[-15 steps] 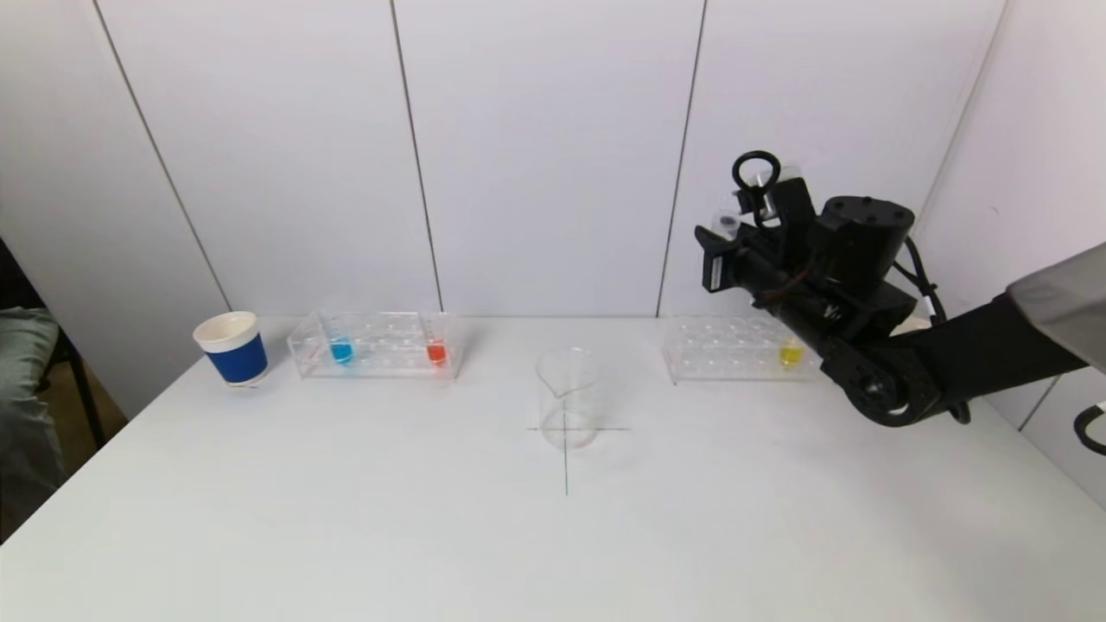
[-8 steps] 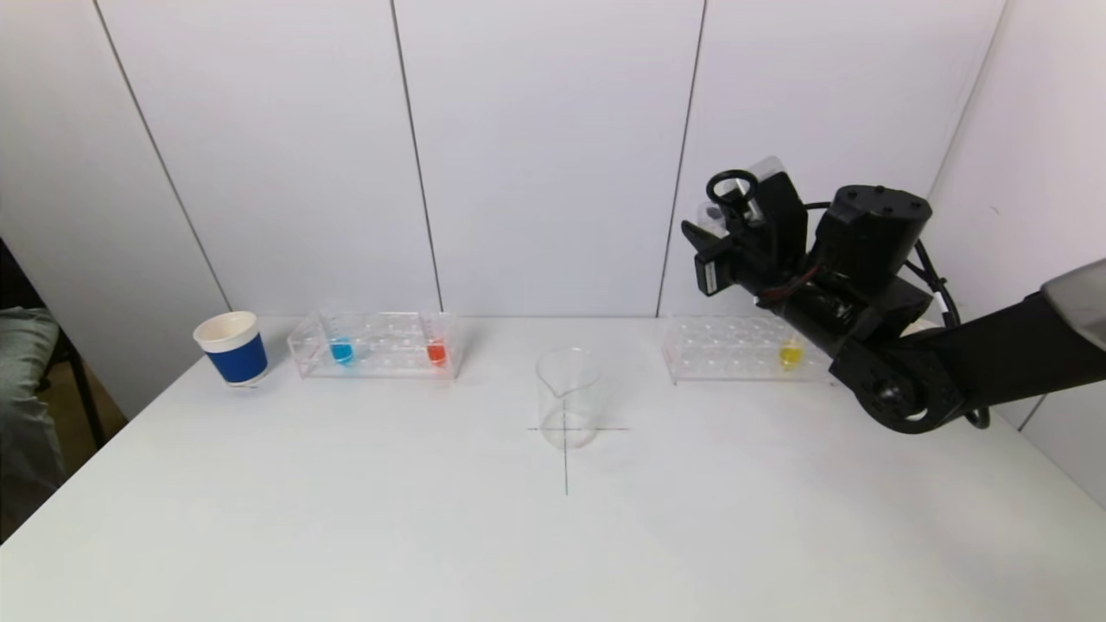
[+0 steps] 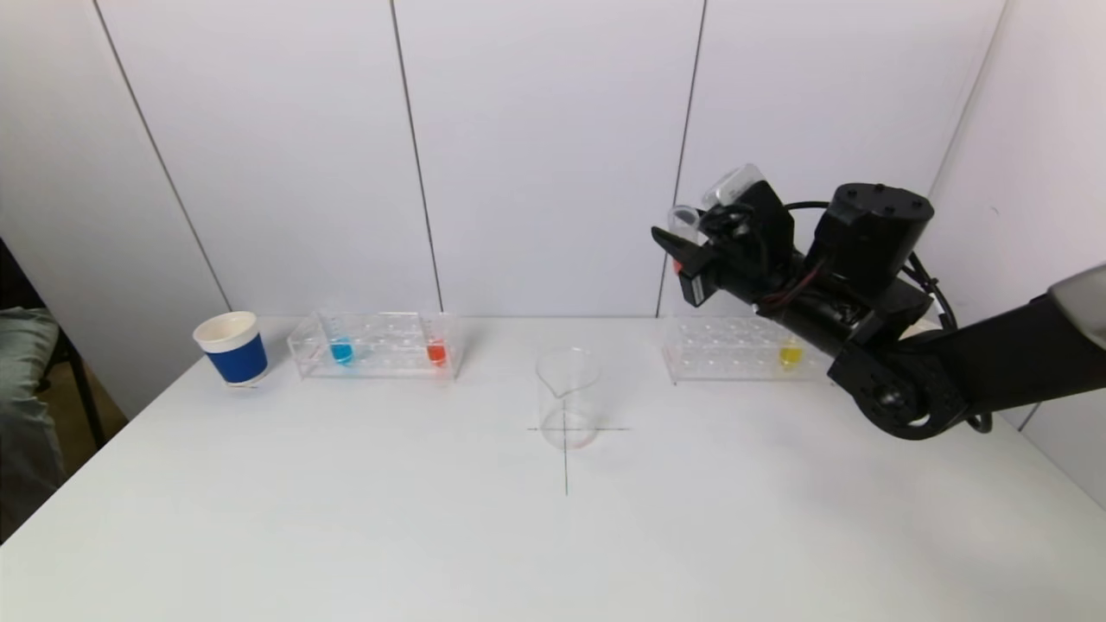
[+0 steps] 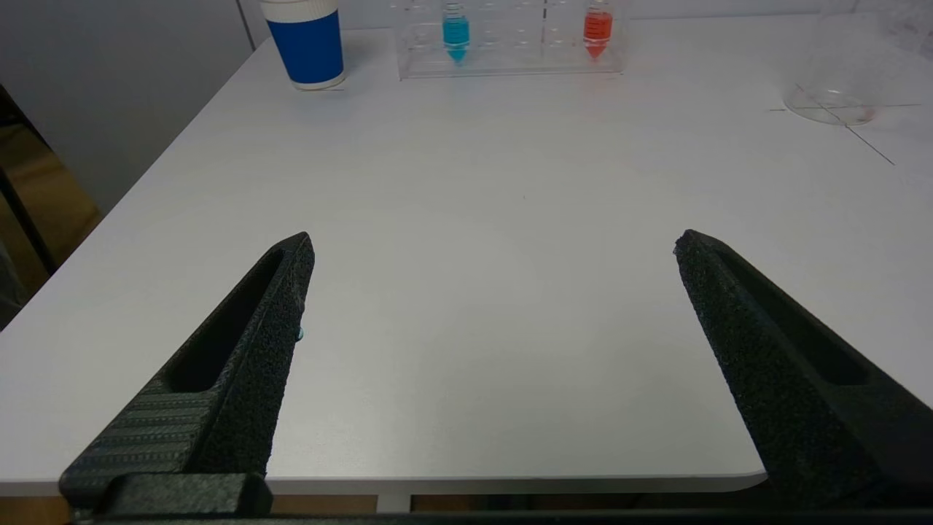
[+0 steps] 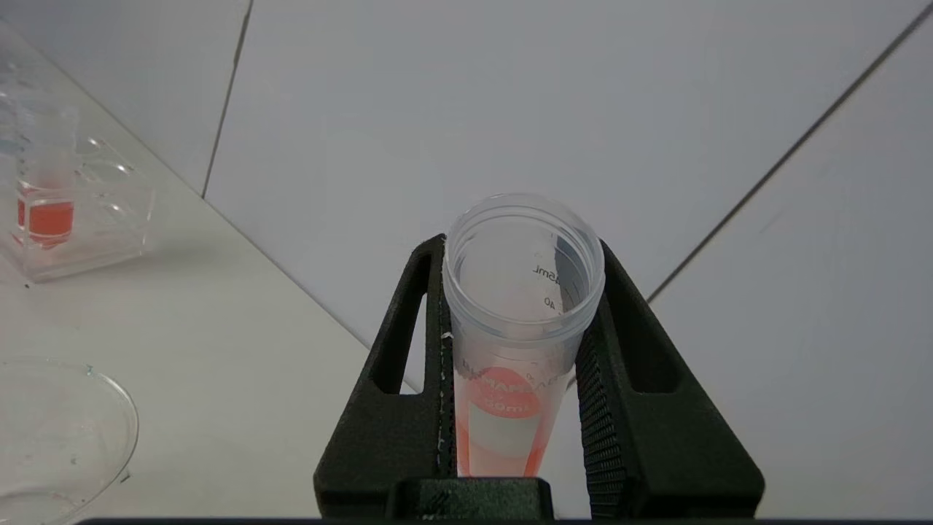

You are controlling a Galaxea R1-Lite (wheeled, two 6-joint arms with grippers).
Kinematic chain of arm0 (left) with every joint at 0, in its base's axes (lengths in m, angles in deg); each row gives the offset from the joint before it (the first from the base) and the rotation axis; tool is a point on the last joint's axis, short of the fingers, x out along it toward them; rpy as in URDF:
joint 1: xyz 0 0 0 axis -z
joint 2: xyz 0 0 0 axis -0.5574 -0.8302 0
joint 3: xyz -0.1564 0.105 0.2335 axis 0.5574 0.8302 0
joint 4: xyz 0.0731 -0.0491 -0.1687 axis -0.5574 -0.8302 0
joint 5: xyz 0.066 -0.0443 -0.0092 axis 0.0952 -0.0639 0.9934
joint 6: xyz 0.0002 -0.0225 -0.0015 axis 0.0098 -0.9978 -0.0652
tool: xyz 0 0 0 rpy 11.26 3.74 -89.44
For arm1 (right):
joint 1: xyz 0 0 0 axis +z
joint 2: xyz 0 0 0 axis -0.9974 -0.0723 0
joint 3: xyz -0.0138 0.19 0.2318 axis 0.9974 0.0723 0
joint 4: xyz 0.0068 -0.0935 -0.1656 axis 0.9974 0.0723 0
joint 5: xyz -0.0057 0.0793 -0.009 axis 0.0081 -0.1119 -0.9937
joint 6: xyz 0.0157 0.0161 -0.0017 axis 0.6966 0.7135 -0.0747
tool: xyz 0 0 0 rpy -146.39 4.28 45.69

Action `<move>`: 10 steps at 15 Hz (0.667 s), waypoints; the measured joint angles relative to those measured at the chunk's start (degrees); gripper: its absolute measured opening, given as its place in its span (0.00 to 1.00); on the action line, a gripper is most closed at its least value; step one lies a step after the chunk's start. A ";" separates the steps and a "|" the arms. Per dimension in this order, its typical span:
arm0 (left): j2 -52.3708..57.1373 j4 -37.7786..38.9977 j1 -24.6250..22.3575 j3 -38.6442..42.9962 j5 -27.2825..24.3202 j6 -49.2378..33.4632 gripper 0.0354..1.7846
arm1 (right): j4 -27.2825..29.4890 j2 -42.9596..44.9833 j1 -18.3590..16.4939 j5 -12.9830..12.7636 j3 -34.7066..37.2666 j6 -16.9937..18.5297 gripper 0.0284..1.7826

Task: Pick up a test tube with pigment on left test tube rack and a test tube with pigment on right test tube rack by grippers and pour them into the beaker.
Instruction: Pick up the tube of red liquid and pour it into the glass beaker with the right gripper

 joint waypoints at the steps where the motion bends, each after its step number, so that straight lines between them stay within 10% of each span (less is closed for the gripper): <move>1: 0.00 -0.02 0.00 0.00 0.02 -0.02 0.97 | 0.06 -0.15 0.17 0.93 0.05 -1.27 0.28; 10: 0.00 0.00 0.00 0.09 0.00 -0.02 0.97 | -0.09 -3.71 1.83 8.59 -0.83 -11.43 0.28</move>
